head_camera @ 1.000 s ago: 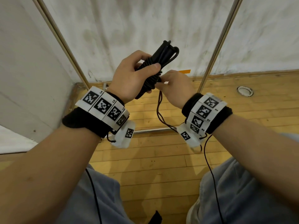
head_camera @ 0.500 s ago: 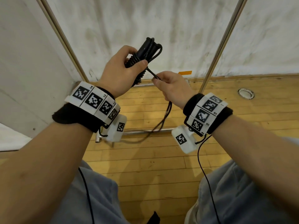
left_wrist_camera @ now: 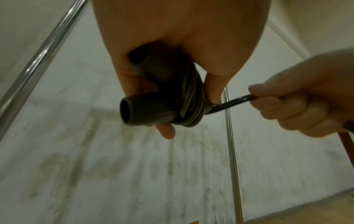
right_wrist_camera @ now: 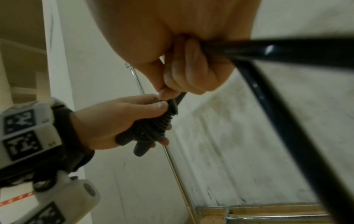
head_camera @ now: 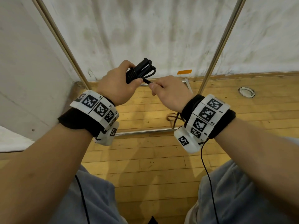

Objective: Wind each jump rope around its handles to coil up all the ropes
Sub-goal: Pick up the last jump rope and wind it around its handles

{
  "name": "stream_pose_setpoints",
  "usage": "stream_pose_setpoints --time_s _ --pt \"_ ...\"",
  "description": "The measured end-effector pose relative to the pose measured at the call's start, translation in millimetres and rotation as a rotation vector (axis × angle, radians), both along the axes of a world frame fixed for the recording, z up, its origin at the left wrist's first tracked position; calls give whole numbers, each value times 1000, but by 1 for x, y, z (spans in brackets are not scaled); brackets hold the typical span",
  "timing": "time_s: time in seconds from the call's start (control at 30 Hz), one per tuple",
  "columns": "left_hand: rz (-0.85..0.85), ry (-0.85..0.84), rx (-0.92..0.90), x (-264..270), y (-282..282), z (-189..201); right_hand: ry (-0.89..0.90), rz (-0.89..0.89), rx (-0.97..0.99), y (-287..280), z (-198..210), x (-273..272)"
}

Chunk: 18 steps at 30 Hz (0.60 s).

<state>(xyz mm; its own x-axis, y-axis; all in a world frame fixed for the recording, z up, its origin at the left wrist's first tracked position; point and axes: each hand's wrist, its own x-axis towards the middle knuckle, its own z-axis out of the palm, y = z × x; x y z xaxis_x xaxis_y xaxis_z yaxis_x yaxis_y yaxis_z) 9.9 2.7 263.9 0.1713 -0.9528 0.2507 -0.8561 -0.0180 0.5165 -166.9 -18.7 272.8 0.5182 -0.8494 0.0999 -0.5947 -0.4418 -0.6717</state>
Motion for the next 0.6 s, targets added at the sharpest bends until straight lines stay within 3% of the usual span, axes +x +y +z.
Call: stream_pose_setpoints --time_s 0.3,0.47,0.6 --pt "8 -93 87 0 -9 -16 76 18 42 7 5 -10" --pt "75 -134 135 5 -11 -20 306 -1 55 7 6 -12" --pt "102 -197 207 0 -10 -20 335 63 44 8 9 -11"
